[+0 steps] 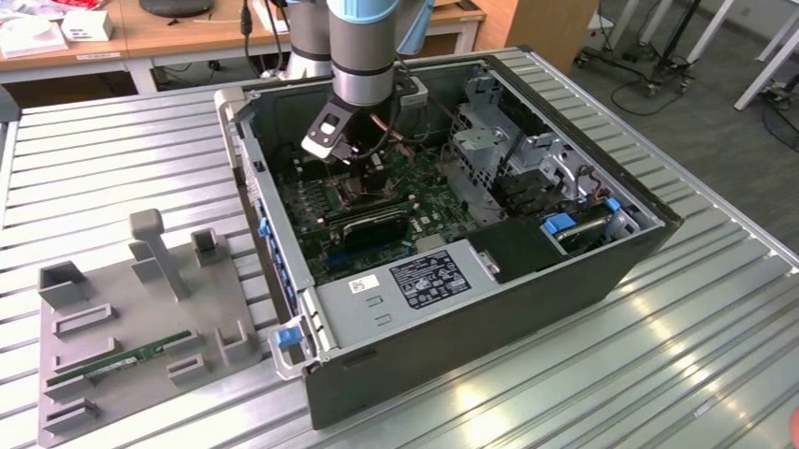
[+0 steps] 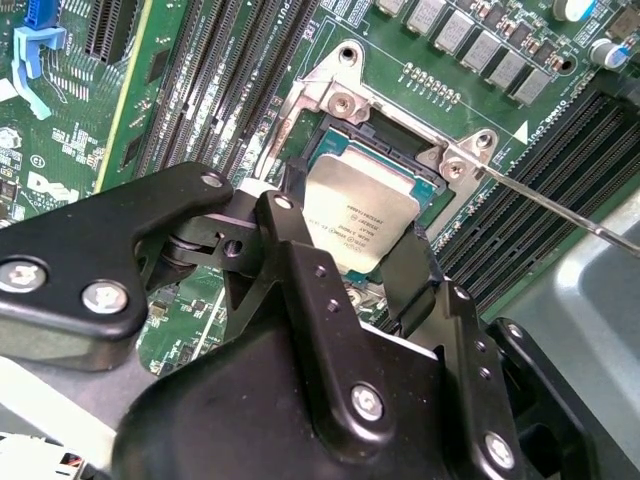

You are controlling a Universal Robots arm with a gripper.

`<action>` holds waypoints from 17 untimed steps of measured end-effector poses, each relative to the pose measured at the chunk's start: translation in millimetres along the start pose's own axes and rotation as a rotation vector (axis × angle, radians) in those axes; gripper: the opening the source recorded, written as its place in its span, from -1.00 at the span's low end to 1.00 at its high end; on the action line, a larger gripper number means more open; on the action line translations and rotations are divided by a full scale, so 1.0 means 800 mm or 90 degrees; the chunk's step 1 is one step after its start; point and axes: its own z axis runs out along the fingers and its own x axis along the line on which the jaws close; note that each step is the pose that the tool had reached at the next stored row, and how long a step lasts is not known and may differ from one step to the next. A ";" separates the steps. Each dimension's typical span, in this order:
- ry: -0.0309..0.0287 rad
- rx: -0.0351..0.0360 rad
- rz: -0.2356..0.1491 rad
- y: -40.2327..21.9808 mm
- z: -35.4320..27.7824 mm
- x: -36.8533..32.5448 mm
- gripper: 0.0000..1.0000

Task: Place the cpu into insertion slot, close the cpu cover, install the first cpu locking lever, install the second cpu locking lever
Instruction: 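Place the cpu into insertion slot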

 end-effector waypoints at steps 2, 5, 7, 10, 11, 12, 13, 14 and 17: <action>0.0000 0.0000 0.000 -0.0001 0.0000 0.0000 0.09; 0.0006 -0.0003 0.000 -0.0001 0.0003 0.0001 0.11; 0.0003 -0.0002 0.000 -0.0001 0.0002 0.0001 0.22; 0.0000 0.0000 0.000 -0.0002 0.0000 0.0000 0.22; 0.0000 0.0000 0.000 -0.0002 0.0000 0.0000 0.22; -0.0001 0.0001 0.000 -0.0002 -0.0004 0.0000 0.22; 0.0000 0.0000 0.000 -0.0002 -0.0013 0.0000 0.22; 0.0001 0.0000 0.000 -0.0001 -0.0023 0.0000 0.22; 0.0000 0.0000 0.000 0.0000 -0.0057 0.0001 0.22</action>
